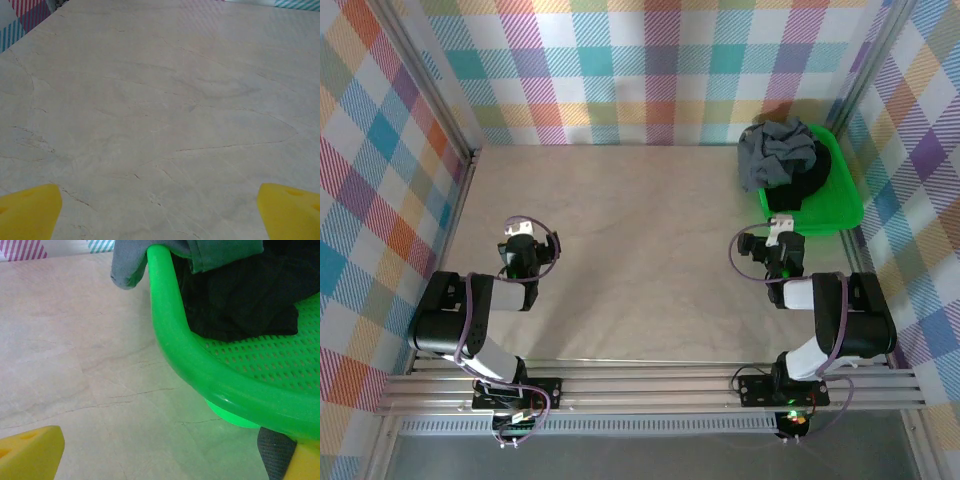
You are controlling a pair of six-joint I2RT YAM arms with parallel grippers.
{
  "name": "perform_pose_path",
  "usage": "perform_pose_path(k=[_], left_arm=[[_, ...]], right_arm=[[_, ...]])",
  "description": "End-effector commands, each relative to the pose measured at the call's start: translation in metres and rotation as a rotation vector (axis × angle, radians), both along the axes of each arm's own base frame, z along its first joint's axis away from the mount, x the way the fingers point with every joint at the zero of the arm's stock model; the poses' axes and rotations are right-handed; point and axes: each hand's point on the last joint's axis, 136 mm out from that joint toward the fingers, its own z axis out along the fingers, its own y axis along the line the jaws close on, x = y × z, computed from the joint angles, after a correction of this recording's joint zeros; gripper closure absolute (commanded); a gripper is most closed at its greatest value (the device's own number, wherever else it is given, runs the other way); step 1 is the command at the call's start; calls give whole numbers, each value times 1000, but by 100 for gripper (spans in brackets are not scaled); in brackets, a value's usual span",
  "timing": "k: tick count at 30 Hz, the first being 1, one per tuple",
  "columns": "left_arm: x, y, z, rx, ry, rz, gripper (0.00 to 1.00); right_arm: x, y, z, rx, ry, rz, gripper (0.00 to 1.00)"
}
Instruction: Fold and stack the t-shirts
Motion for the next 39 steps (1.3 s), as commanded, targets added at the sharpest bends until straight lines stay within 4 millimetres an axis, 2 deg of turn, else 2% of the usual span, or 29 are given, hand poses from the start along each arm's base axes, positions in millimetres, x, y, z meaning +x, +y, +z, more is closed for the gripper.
perform_pose_path(k=[1, 16, 19, 21, 22, 23, 24, 26, 27, 28, 30, 31, 32, 33, 36, 39], left_arm=[[2, 0, 8, 11, -34, 4, 0], [2, 0, 7, 11, -32, 4, 0], [0, 4, 12, 13, -33, 26, 0], [-1, -4, 29, 68, -33, 27, 0], [-2, -8, 43, 109, -34, 34, 0], [-2, -15, 60, 143, -40, 23, 0], [-1, -23, 85, 152, -100, 9, 0], [1, -39, 144, 158, -237, -5, 0], [5, -42, 174, 133, -293, 23, 0], [6, -34, 195, 48, -302, 113, 0], [-3, -14, 213, -217, -95, 319, 0], [-4, -7, 224, -277, -56, 400, 0], [10, -9, 230, -333, -18, 404, 0], [30, -19, 231, -402, 39, 345, 0], [71, -70, 244, -536, 129, 128, 2], [86, -124, 261, -617, 152, -63, 6]], right_arm=[[9, 6, 14, -3, -49, 26, 0], [10, 5, 15, -3, -50, 25, 0], [8, 8, 20, -6, -72, 37, 0], [5, 9, 39, -55, -70, 6, 0], [3, 10, 53, -82, -70, -7, 0], [0, 14, 77, -103, -100, -18, 0], [-2, 21, 109, -105, -162, -18, 0], [-4, 26, 173, -49, -211, -68, 0], [-6, 32, 195, 34, -153, -54, 0], [-8, 42, 212, 94, -83, 3, 0], [-3, 37, 236, 276, -16, -90, 0], [5, 41, 245, 333, -17, -36, 0], [17, 36, 256, 365, -31, -32, 1], [27, 26, 260, 352, -26, -90, 4], [61, -1, 256, 289, 41, -220, 7], [101, -31, 230, 316, 143, -295, 4]])
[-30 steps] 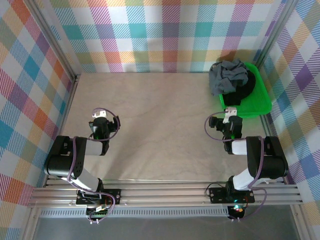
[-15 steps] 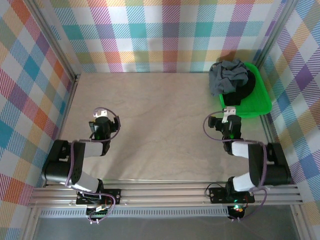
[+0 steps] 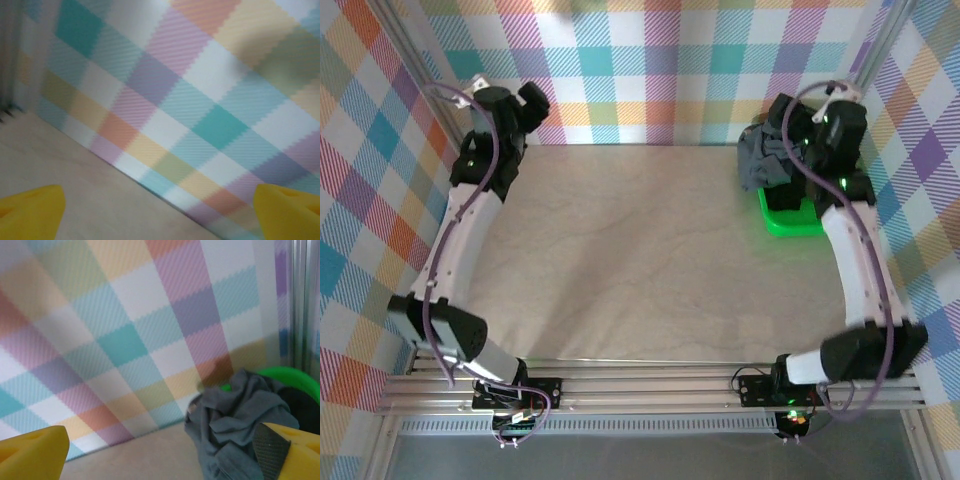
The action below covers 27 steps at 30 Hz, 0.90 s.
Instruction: Fold and stack the t-shirts
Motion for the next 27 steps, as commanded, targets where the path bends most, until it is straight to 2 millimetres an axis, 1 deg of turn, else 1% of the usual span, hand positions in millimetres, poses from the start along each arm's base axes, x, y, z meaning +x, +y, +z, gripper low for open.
perform_pose_path(k=[1, 2, 3, 4, 5, 6, 8, 10, 11, 12, 13, 15, 17, 19, 20, 22, 24, 25, 27], left_arm=[[-7, -82, -79, -125, 307, -304, 8], [-9, -101, -76, -147, 299, -375, 12], [-13, -115, -75, -164, 298, -427, 14], [-18, -131, -75, -178, 298, -482, 17], [-24, -144, -75, -185, 303, -524, 19], [-30, -154, -77, -185, 308, -559, 20], [-45, -168, -80, -186, 321, -608, 24], [-57, -173, -82, -190, 332, -629, 27], [-63, -173, -83, -190, 336, -632, 28], [-68, -171, -83, -186, 342, -629, 29], [-74, -168, -83, -179, 348, -627, 31], [-82, -162, -83, -157, 356, -616, 34], [-89, -155, -84, -131, 366, -604, 39], [-93, -151, -86, -119, 373, -593, 41], [-94, -149, -86, -116, 376, -588, 42], [-94, -148, -91, -114, 384, -577, 44], [-93, -144, -99, -114, 402, -548, 47], [-91, -141, -102, -111, 409, -529, 48], [-88, -136, -110, -100, 427, -491, 50]], right_arm=[[33, -29, -114, 78, 375, -71, 5], [45, -37, -122, 96, 389, -77, 5], [57, -40, -128, 105, 393, -69, 5], [70, -44, -139, 117, 403, -59, 5], [84, -50, -151, 136, 419, -63, 5], [93, -54, -162, 153, 437, -64, 5], [112, -61, -190, 182, 489, -68, 8], [128, -63, -216, 197, 531, -65, 11], [136, -63, -223, 206, 537, -56, 15], [142, -63, -229, 212, 539, -48, 22], [149, -62, -231, 220, 534, -38, 34], [159, -63, -229, 231, 511, -36, 58], [164, -61, -213, 244, 453, -28, 81], [164, -58, -191, 244, 383, -27, 97], [162, -55, -172, 232, 333, -25, 100], [152, -43, -131, 191, 245, -11, 100], [136, -23, -80, 145, 147, 20, 100], [128, -14, -58, 131, 103, 39, 100], [107, 12, -6, 109, 4, 95, 100]])
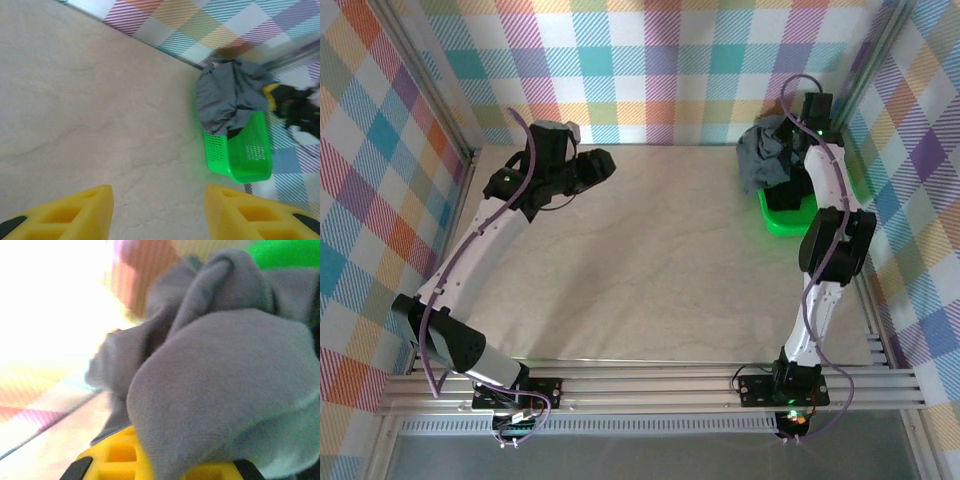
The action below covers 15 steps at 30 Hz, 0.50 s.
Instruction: Fold and stack the t-shirts
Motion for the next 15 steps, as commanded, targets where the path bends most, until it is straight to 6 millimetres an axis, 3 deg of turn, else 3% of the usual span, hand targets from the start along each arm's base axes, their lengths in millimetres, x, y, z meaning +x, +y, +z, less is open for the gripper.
perform_pose_path(k=[1, 5, 8, 12, 15], left_arm=[[2, 17, -22, 66, 59, 77, 49], [5, 40, -36, 155, 108, 183, 50], [3, 64, -39, 239, 134, 282, 47], [-8, 104, -29, 341, 127, 442, 43], [-17, 122, -13, 378, 84, 506, 39]], right_arm=[[-36, 52, 172, -53, -401, 110, 100], [-79, 118, 245, -45, -547, 273, 100], [-114, 168, 276, -32, -603, 392, 100], [-161, 224, 283, 1, -598, 501, 100], [-184, 246, 255, 64, -519, 525, 100]])
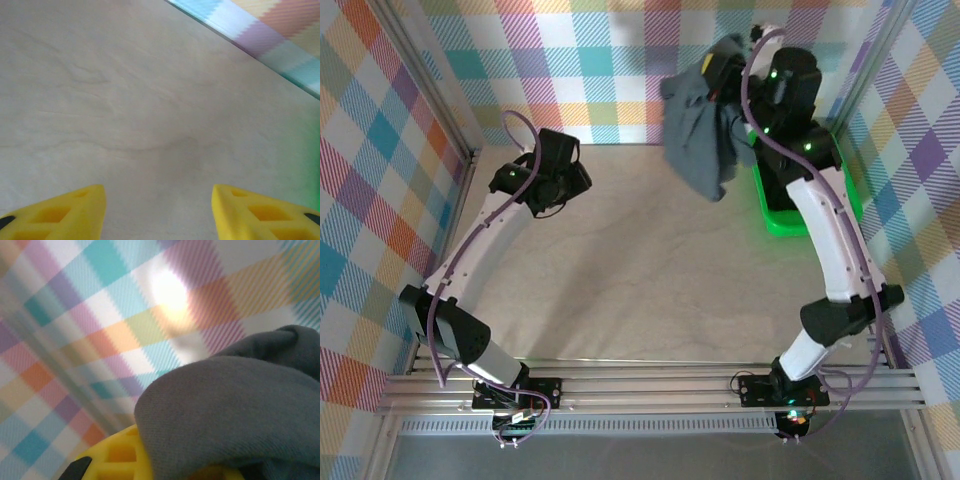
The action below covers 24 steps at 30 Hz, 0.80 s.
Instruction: Fold and stack the t-shirts
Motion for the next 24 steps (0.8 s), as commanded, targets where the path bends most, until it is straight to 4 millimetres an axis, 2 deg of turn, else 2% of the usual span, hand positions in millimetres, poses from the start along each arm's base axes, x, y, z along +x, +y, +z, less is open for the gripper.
perform_pose_path(k=[1, 4, 5, 6, 8, 9, 12, 16, 19, 21, 22, 24], left_arm=[[-19, 44, 34, 107, -71, 134, 38], [-26, 54, 33, 126, -64, 150, 36], [-29, 57, 27, 124, -41, 154, 36], [-32, 57, 20, 112, -18, 150, 36], [-37, 55, 4, 91, 37, 132, 34], [-41, 52, -7, 81, 74, 115, 34], [-58, 43, -41, 54, 191, 52, 35], [-92, 38, -91, 23, 350, 6, 36], [-116, 42, -119, -2, 422, 26, 39], [-125, 40, -135, -74, 445, 48, 42], [-125, 32, -140, -124, 445, 31, 42], [-119, 6, -147, -239, 425, -50, 42]], right_arm=[[-11, 16, -43, 8, 121, 7, 100], [-10, 37, -118, -4, 321, 57, 100], [-8, 49, -150, -28, 396, 95, 94], [-6, 60, -184, -58, 483, 136, 78], [-5, 73, -241, -107, 638, 186, 54], [-6, 76, -264, -133, 694, 203, 49], [-14, 67, -304, -153, 769, 164, 44], [-37, 55, -326, -202, 781, 144, 44], [-76, 75, -347, -402, 737, 222, 46], [-109, 88, -377, -511, 756, 285, 46], [-120, 88, -390, -535, 783, 291, 47], [-139, 73, -419, -535, 861, 244, 48]])
